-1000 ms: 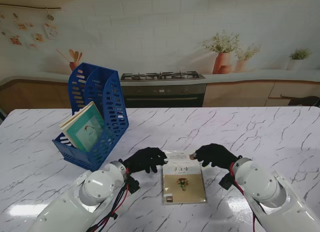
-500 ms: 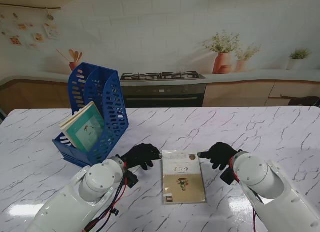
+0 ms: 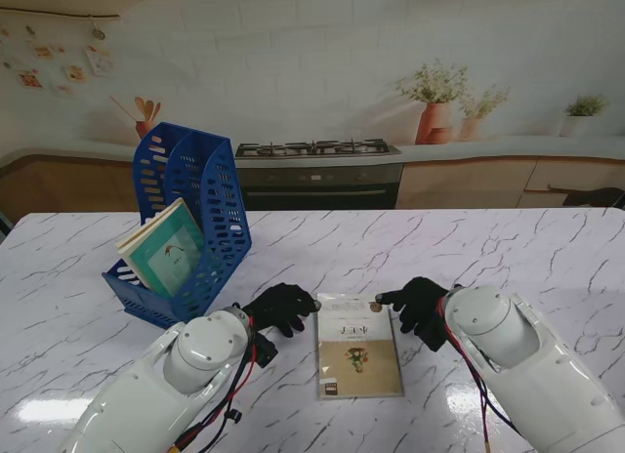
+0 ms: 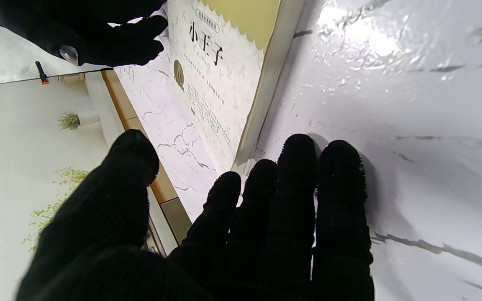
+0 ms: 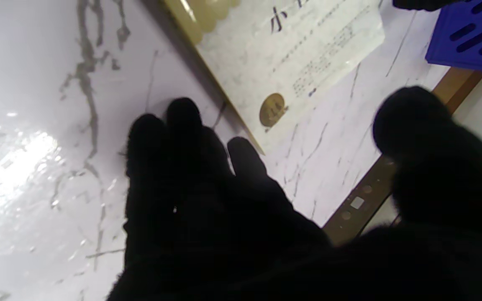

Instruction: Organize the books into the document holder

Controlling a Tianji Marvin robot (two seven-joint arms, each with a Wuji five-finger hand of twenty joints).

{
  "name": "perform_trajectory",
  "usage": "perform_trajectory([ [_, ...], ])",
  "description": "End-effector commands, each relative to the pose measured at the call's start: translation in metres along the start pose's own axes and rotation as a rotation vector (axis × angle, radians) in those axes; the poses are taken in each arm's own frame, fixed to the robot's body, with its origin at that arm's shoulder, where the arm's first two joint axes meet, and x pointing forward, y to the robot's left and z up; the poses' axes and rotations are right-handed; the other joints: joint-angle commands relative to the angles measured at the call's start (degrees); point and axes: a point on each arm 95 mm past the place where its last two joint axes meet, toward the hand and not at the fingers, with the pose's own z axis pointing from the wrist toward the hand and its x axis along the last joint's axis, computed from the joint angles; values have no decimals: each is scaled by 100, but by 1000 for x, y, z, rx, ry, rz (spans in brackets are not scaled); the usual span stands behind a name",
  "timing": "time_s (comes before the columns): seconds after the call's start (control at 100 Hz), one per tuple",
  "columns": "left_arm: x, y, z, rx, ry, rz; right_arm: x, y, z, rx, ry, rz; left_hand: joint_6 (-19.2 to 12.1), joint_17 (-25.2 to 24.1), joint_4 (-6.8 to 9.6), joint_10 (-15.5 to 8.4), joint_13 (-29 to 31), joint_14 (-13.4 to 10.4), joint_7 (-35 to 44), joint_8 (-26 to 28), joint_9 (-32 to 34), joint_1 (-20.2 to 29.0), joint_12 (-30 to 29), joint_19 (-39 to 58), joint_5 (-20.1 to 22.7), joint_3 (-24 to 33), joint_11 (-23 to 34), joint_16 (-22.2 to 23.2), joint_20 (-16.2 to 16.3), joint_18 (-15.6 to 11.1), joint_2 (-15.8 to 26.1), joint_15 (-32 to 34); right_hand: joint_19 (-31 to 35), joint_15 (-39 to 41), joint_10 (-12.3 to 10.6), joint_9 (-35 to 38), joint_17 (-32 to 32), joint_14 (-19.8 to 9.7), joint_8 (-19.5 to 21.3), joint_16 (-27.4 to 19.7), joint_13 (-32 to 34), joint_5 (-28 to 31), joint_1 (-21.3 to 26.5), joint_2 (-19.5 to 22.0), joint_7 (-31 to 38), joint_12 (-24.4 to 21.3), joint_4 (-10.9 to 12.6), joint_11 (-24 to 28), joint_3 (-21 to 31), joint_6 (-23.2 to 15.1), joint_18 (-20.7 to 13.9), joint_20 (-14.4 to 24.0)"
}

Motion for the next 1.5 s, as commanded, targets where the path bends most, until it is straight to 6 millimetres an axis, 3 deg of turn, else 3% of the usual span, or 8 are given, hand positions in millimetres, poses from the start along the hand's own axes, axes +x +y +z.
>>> perform_trajectory([
  [0.0, -8, 13, 2, -25, -6, -17, -8, -14, 7, 57, -40, 22, 166, 60, -1, 109, -52, 499, -7, -90, -41, -130, -97, 78, -84, 63, 113, -161, 34, 69, -30, -260, -89, -321, 584, -409, 149, 416, -154, -211, -234, -158, -9, -137, -132, -155, -129, -386, 110, 493, 686, -141],
  [0.18, -11, 18, 4, -34, -16, -33, -8, -16, 12, 88, -85, 43, 189, 73, 3, 138, -47, 527, 12, -83, -59, -113, -111, 108, -106, 69, 98, -172, 40, 85, -24, -234, -183, -296, 773, -642, 257, 492, -209, -192, -280, -279, 69, -150, -217, -88, -123, -227, 226, 677, 693, -271],
  [0.44, -11, 22, 3, -33, -26, -49, -12, -17, 21, 139, -123, 70, 204, 89, 11, 149, -47, 524, 32, -76, -66, -77, -112, 134, -126, 99, 105, -186, 43, 92, -29, -211, -252, -285, 838, -784, 303, 468, -221, -184, -315, -344, 113, -117, -238, -16, -124, -33, 288, 771, 660, -385],
  [0.92, -7, 33, 8, -37, -32, -64, -12, -31, 25, 159, -131, 204, 235, 383, 15, 110, 178, 413, 94, -67, -30, 1, -58, 198, -148, 393, 215, -183, -14, 53, -179, -110, -439, -376, 865, -1003, 182, 467, -199, -218, -443, -460, 296, -177, -252, 21, -112, 102, 447, 831, 617, -549],
  [1.07, -6, 35, 9, -45, -27, -71, -11, -36, 26, 167, -118, 266, 227, 456, 10, 82, 184, 357, 87, -73, -102, 4, -48, 180, -219, 450, 222, -186, -66, 37, -200, -122, -473, -393, 748, -1027, 88, 416, -174, -221, -484, -516, 320, -232, -247, 18, -116, 119, 549, 715, 576, -576],
  [1.27, -7, 35, 9, -45, -31, -78, -9, -39, 26, 149, -110, 360, 227, 764, 9, 86, 326, 309, 105, -76, -99, 42, -27, 240, -222, 593, 266, -153, -152, -23, -272, -68, -380, -321, 775, -1032, 23, 472, -104, -180, -487, -591, 300, -330, -230, 52, -137, 217, 765, 732, 680, -529],
  [1.39, -7, 36, 9, -47, -32, -81, -6, -42, 26, 159, -109, 448, 212, 831, 3, 44, 349, 249, 102, -83, -155, 70, -21, 216, -262, 681, 270, -144, -255, -82, -320, -66, -251, -211, 676, -934, 2, 427, -44, -131, -406, -623, 301, -402, -204, 102, -154, 351, 898, 665, 771, -455],
  [1.49, -7, 36, 9, -48, -28, -82, -4, -44, 26, 177, -106, 496, 198, 860, -2, 30, 358, 224, 95, -86, -202, 53, -21, 220, -296, 695, 264, -136, -284, -93, -317, -59, -169, -140, 618, -915, -117, 412, 19, -95, -424, -664, 304, -422, -190, 112, -168, 386, 952, 586, 1155, -376],
])
